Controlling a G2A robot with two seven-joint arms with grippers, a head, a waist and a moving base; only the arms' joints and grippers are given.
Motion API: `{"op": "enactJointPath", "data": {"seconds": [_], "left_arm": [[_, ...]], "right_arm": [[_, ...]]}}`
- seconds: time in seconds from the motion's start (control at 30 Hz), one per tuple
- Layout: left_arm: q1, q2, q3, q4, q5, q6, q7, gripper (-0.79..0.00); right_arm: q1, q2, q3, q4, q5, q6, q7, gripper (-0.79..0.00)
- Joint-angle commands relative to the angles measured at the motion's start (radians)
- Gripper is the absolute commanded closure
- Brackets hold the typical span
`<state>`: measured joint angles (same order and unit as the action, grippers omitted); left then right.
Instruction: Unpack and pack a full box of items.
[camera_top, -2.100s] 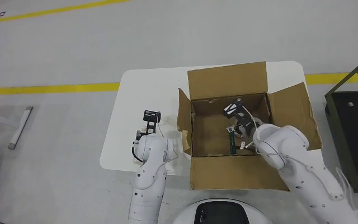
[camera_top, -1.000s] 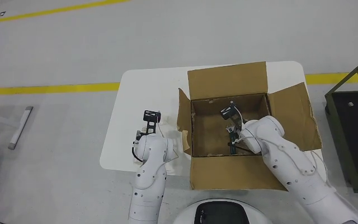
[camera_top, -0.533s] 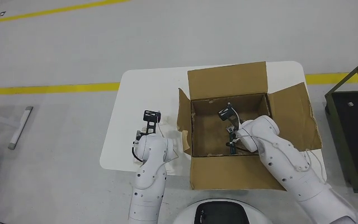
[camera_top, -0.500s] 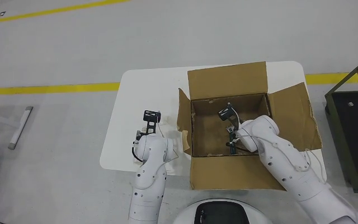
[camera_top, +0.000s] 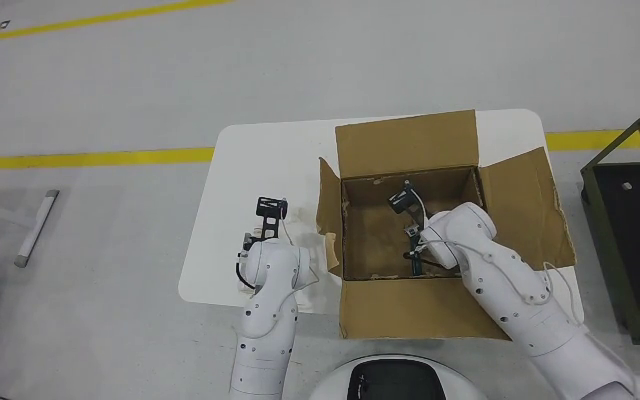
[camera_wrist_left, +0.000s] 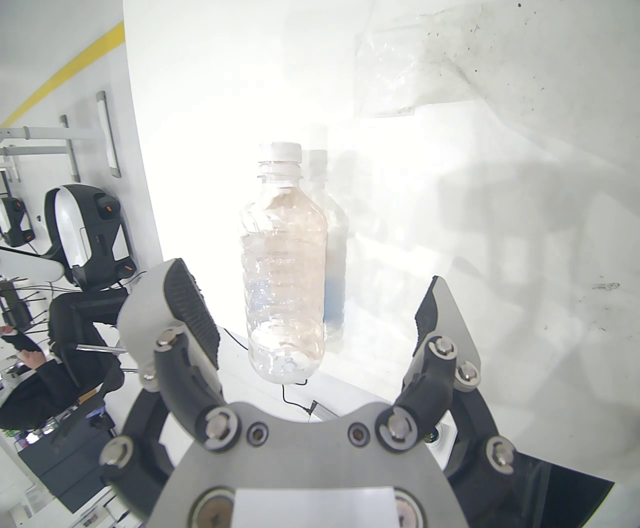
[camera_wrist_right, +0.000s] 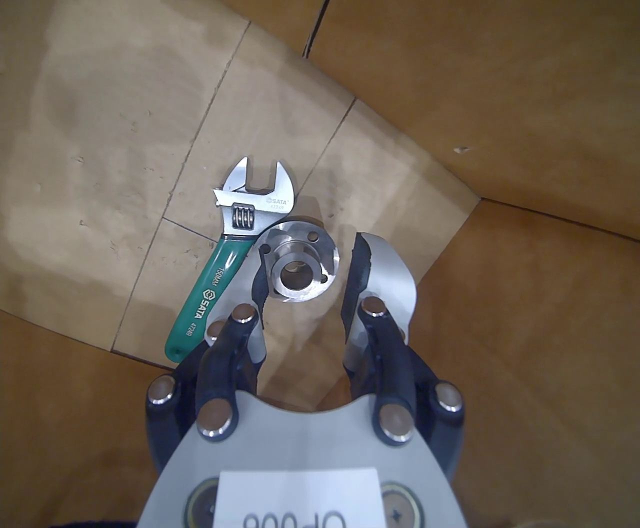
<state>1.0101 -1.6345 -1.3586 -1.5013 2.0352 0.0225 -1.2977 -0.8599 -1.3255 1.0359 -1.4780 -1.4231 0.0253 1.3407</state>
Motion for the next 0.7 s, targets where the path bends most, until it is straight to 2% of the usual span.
{"op": "enactJointPath", "data": {"seconds": [0.0, 0.43, 0.53, 0.57, 0.6, 0.63, 0.67], "left_arm": [[0.000, 0.000, 0.000, 0.000, 0.000, 0.000, 0.000, -0.785], [0.000, 0.000, 0.000, 0.000, 0.000, 0.000, 0.000, -0.785], [0.000, 0.000, 0.000, 0.000, 0.000, 0.000, 0.000, -0.785], [0.000, 0.000, 0.000, 0.000, 0.000, 0.000, 0.000, -0.785], [0.000, 0.000, 0.000, 0.000, 0.000, 0.000, 0.000, -0.785], [0.000, 0.000, 0.000, 0.000, 0.000, 0.000, 0.000, -0.785], [0.000, 0.000, 0.000, 0.000, 0.000, 0.000, 0.000, -0.785]], "right_arm": [[0.001, -0.002, -0.001, 0.014, 0.003, -0.001, -0.005, -0.372], [0.010, -0.014, -0.004, 0.058, 0.012, -0.004, -0.013, -0.348], [0.011, -0.016, -0.006, 0.060, 0.008, -0.003, -0.012, -0.246], [0.011, -0.017, -0.007, 0.062, 0.009, -0.005, -0.011, -0.237], [0.011, -0.018, -0.007, 0.065, 0.009, -0.005, -0.013, -0.154], [0.011, -0.019, -0.008, 0.068, 0.009, -0.005, -0.014, -0.123], [0.012, -0.020, -0.008, 0.071, 0.010, -0.005, -0.015, -0.055]]}}
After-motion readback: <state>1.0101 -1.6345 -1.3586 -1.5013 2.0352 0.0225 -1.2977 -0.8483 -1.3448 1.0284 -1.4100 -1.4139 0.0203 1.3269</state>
